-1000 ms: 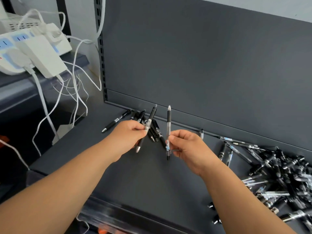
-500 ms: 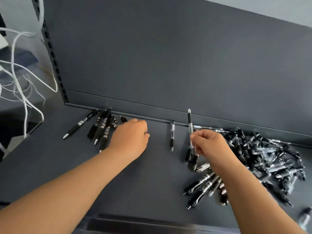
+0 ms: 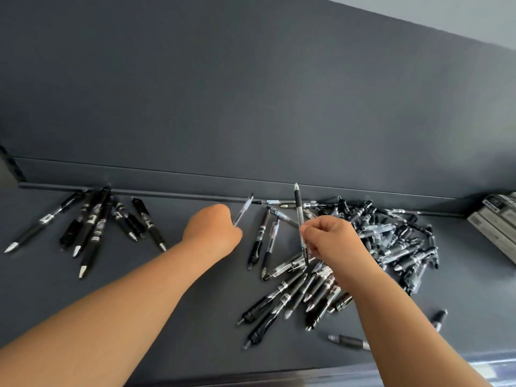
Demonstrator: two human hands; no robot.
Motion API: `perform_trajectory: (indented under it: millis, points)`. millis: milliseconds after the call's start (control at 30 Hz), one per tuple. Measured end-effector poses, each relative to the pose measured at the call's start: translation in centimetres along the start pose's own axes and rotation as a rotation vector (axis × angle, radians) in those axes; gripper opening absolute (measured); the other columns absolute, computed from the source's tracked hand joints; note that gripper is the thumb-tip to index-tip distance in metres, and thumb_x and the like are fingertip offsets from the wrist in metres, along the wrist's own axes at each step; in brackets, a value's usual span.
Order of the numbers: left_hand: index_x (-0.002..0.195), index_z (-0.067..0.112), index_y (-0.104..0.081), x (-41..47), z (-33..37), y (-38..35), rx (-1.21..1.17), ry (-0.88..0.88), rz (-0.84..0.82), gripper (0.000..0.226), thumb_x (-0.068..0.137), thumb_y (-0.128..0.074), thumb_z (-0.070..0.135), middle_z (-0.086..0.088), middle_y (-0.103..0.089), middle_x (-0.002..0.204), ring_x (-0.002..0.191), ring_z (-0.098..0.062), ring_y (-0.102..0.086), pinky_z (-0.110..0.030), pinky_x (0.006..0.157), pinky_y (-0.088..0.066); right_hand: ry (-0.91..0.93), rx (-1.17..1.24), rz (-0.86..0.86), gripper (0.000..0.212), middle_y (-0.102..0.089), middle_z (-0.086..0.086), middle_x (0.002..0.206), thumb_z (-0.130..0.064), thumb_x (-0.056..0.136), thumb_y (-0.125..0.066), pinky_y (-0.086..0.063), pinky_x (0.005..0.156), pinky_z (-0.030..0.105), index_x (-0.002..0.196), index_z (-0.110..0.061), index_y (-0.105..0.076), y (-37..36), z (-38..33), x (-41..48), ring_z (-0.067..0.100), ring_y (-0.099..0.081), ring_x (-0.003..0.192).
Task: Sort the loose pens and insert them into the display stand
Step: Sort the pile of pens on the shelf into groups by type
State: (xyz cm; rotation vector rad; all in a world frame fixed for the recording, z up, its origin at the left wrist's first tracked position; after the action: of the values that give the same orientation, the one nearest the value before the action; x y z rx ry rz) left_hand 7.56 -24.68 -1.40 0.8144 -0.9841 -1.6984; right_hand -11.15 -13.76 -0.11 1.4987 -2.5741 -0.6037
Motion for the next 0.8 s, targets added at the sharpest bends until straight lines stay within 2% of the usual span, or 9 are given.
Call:
perform_trajectory:
  millis: [100,167,233,300,333,400,533,700,800]
  points:
    - [0.056,0.017,-0.030,-0.6,1.4,-0.4,-0.098,-0.056,-0.026,0.033,0.077,-0.055,0.013,-0.003,-0.028,0.053,0.053,-0.021,-0.024,-0.026,0.050,-0.019,0.003,0.020,-0.012,0.013,-0.055,0.005,0.060,-0.014,0.089,-0.063,-0.042,0.059,0.034,0.076,-0.011,-0.066,0.5,-0.2,0.6,0.022,-0.044,0.063]
    - [0.061,0.018,-0.042,-0.9,2.1,-1.3,-0.122,-0.060,-0.068,0.023,0.078,-0.057,0.015,-0.005,-0.038,0.061,0.057,-0.021,-0.032,-0.028,0.053,-0.026,0.006,0.004,-0.028,0.013,-0.055,0.003,0.058,-0.015,0.088,-0.063,-0.043,0.058,0.033,0.077,-0.010,-0.066,0.4,-0.3,1.0,0.020,-0.044,0.060]
    - [0.072,0.019,-0.052,-1.1,2.3,-1.8,-0.129,-0.032,-0.079,0.011,0.081,-0.058,0.018,-0.004,-0.048,0.071,0.063,-0.021,-0.040,-0.029,0.058,-0.033,0.021,-0.068,-0.044,0.014,-0.054,0.002,0.056,-0.014,0.088,-0.062,-0.042,0.050,0.022,0.079,-0.004,-0.066,0.0,-0.4,1.3,0.017,-0.043,0.054]
    - [0.075,0.019,-0.053,-1.0,2.1,-1.5,-0.139,0.003,-0.048,0.008,0.082,-0.058,0.019,-0.004,-0.050,0.074,0.065,-0.021,-0.041,-0.029,0.059,-0.034,0.066,-0.213,-0.058,0.017,-0.054,0.005,0.056,-0.012,0.085,-0.061,-0.040,0.044,0.017,0.077,0.003,-0.063,-0.9,-0.8,1.6,0.016,-0.042,0.050]
    - [0.075,0.019,-0.053,-1.0,1.8,-1.2,-0.146,0.018,-0.025,0.009,0.082,-0.058,0.019,-0.005,-0.049,0.072,0.064,-0.021,-0.041,-0.029,0.058,-0.034,0.086,-0.304,-0.068,0.017,-0.055,0.006,0.057,-0.011,0.083,-0.060,-0.040,0.047,0.018,0.075,0.003,-0.063,-1.6,-1.1,1.7,0.017,-0.044,0.050]
    - [0.070,0.018,-0.053,-0.8,1.1,-0.6,-0.160,0.047,0.009,0.013,0.082,-0.058,0.020,-0.005,-0.048,0.067,0.060,-0.022,-0.039,-0.028,0.054,-0.031,0.093,-0.493,-0.106,0.015,-0.055,0.005,0.057,-0.011,0.079,-0.058,-0.038,0.048,0.020,0.068,0.000,-0.059,-3.3,-1.3,2.0,0.018,-0.046,0.052]
    - [0.060,0.019,-0.046,-0.9,-0.4,-0.2,-0.182,0.057,0.006,0.017,0.076,-0.054,0.018,-0.006,-0.042,0.058,0.054,-0.019,-0.034,-0.029,0.055,-0.028,0.042,-0.753,-0.179,0.025,-0.043,0.002,0.056,-0.009,0.079,-0.053,-0.026,0.043,0.022,0.060,-0.010,-0.037,-5.8,-1.2,2.3,0.014,-0.039,0.049]
    - [0.070,0.020,-0.052,-1.6,-1.8,0.3,-0.261,0.062,0.009,0.009,0.078,-0.056,0.019,-0.006,-0.050,0.061,0.057,-0.018,-0.040,-0.029,0.056,-0.033,-0.052,-0.766,-0.198,0.018,-0.050,0.002,0.057,-0.010,0.076,-0.054,-0.033,0.045,0.020,0.062,-0.011,-0.043,-6.8,-1.5,2.9,0.019,-0.047,0.051]
    - [0.072,0.016,-0.057,-2.0,-2.3,0.9,-0.321,0.061,0.018,0.008,0.080,-0.058,0.019,-0.011,-0.060,0.067,0.058,-0.020,-0.044,-0.030,0.057,-0.037,-0.093,-0.654,-0.186,0.021,-0.051,0.004,0.051,-0.011,0.077,-0.053,-0.035,0.047,0.020,0.058,-0.009,-0.045,-6.6,-1.4,2.9,0.021,-0.047,0.047]
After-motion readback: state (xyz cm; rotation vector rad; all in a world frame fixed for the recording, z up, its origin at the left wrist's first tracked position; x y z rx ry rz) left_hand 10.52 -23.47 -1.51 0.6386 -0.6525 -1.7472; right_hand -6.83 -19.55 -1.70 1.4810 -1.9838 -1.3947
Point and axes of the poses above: each hand's wrist, its own x-axis towards the middle knuckle, its own y-axis out of the back of the hand, z = x × y, the point moved 5 cm from there along x, towards the middle knuckle
